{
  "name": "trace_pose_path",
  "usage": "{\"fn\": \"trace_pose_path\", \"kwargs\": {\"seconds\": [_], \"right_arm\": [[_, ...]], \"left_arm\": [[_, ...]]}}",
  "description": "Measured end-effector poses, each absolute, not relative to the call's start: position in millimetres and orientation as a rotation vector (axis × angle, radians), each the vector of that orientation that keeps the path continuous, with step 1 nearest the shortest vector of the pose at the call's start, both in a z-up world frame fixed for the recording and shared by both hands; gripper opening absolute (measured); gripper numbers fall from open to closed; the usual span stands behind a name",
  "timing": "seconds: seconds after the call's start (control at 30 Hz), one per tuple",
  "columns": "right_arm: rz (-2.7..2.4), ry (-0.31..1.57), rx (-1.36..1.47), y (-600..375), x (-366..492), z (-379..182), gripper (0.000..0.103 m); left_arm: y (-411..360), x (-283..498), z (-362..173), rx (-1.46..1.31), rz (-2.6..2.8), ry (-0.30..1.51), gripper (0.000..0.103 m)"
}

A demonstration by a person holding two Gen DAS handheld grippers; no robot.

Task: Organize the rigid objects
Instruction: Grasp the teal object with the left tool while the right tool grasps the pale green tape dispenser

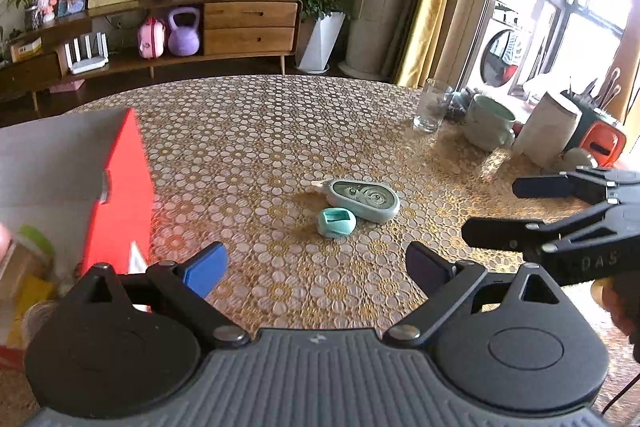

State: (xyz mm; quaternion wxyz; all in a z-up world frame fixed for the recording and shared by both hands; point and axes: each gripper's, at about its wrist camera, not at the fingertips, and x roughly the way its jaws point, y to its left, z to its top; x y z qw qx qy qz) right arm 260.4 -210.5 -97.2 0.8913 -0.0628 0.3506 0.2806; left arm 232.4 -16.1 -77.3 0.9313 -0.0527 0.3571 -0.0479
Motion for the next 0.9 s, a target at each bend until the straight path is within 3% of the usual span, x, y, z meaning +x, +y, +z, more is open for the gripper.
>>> {"fn": "trace_pose_path", "kwargs": {"seconds": [0.3, 0.43, 0.9], "right_arm": [[0.58, 0.775, -0.157, -211.9, 306.0, -138.3, 0.094], [0.606, 0.788, -0.181, -210.0, 318.4, -154.0, 0.086], [0.74, 0.775, -0.261, -192.8, 348.6, -165.9, 0.077]], "left_arm": [[-39.7, 274.3, -117.2, -0.06, -0.055, 0.761, 0.096], [-38.4, 290.9, -133.7, -0.074, -0.03, 0.785, 0.096], [-34.8, 324.5, -160.6, -0.065, 0.023, 0.782, 0.096]]}}
